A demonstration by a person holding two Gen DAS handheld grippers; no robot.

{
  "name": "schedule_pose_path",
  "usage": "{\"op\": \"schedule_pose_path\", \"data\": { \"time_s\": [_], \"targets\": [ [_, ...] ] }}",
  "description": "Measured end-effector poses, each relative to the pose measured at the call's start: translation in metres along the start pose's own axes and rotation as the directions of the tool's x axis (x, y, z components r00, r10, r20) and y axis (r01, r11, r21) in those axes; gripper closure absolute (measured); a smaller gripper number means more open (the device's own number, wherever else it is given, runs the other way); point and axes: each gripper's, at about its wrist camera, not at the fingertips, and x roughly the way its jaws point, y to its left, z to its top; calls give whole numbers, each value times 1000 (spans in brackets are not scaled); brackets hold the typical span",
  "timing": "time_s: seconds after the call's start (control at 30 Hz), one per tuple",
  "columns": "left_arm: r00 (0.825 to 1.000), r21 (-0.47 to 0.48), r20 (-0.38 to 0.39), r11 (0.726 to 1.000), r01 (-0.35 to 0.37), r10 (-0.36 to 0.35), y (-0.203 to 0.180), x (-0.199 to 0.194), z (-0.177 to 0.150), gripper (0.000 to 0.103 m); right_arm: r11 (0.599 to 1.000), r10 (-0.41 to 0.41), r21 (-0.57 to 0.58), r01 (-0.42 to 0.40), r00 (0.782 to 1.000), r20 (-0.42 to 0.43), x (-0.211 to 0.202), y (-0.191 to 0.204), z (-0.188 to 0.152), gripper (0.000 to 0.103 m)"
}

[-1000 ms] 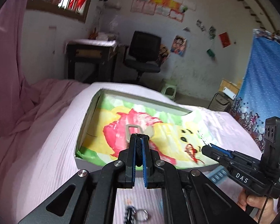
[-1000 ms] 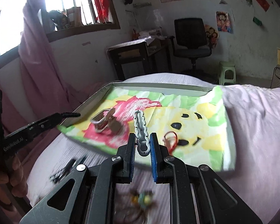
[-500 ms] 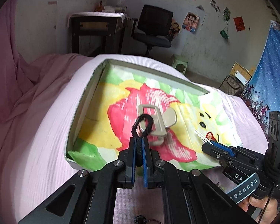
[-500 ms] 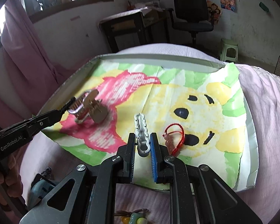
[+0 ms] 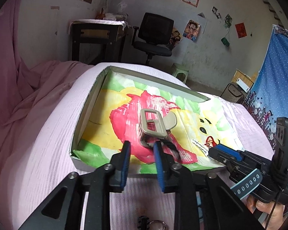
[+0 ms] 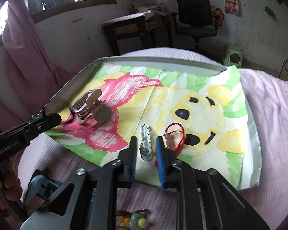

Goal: Organize jewelry
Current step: 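Withdraw both open tools from the box back toward the remaining jewelry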

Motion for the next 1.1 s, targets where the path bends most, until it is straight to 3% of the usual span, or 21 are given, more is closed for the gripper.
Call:
{"op": "schedule_pose_path", "data": {
  "time_s": [0.13, 0.27, 0.37, 0.43, 0.7, 0.87, 1.1],
  "targets": [
    [999, -4, 31, 1000, 7, -7, 1, -10, -3, 69, 1000, -24, -9, 25, 997, 73, -21, 0, -4, 69],
    [997, -5, 75, 1000, 8, -8, 2, -24, -8, 53, 999, -49, -9, 51, 989, 138, -41, -2, -7, 57],
    [996, -4, 92, 1000, 16, -15, 1, -32, -14, 49, 997, -70, -2, 72, 981, 183, -58, -3, -12, 54],
    [993, -5, 118, 1000, 20, -20, 1, -41, -20, 41, 997, -73, 8, 73, 975, 209, -68, -5, -16, 50],
    [974, -3, 226, 999, 35, -34, 0, -73, -44, 13, 996, -86, 35, 79, 930, 357, -114, -8, -42, 27],
    [960, 30, 278, 999, 22, -29, -6, -92, -60, 5, 997, -71, 29, 65, 912, 404, -133, -4, -59, 13],
    [949, 48, 316, 999, 4, -19, -10, -114, -83, 2, 997, -58, -13, 71, 895, 442, -152, 9, -79, 4]
  ]
}}
